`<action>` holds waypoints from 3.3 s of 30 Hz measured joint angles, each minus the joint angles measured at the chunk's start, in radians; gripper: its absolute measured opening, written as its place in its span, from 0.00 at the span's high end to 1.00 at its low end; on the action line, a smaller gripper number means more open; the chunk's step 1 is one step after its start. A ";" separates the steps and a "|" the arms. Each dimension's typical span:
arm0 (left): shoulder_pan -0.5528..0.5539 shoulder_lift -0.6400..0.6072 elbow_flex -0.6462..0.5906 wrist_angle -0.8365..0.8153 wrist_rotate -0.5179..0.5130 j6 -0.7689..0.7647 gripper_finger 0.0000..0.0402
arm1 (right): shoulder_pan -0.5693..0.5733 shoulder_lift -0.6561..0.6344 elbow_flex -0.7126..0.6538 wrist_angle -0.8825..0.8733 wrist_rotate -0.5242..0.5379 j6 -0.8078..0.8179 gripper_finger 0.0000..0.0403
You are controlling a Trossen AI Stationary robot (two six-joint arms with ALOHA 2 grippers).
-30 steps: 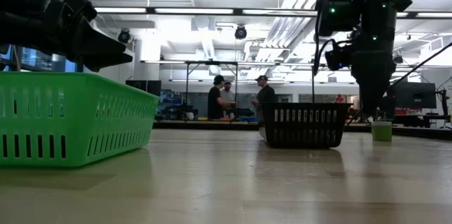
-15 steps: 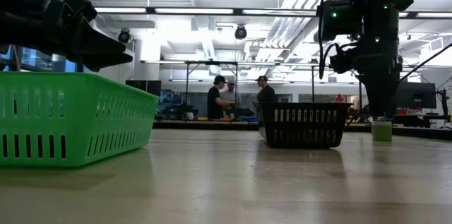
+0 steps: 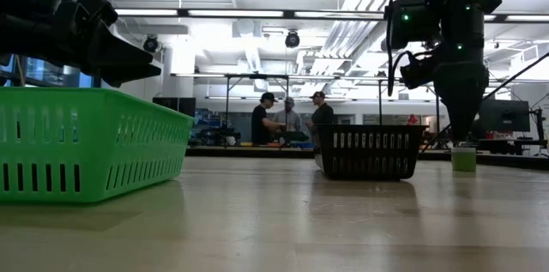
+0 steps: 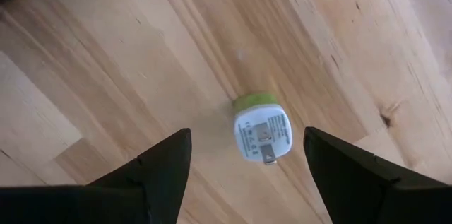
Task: Pick & Place Office items
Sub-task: Put the green charger adapter into the black bin
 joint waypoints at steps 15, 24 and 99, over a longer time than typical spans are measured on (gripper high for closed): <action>0.000 0.000 0.000 0.000 0.000 0.000 0.37 | 0.001 0.000 0.057 -0.025 0.005 0.011 0.35; 0.000 0.000 0.000 0.000 0.000 0.000 0.37 | -0.001 0.000 0.085 -0.102 0.034 -0.086 0.35; 0.000 0.000 0.000 0.000 0.000 0.000 0.37 | -0.059 0.231 0.084 -0.067 -0.041 -0.146 0.35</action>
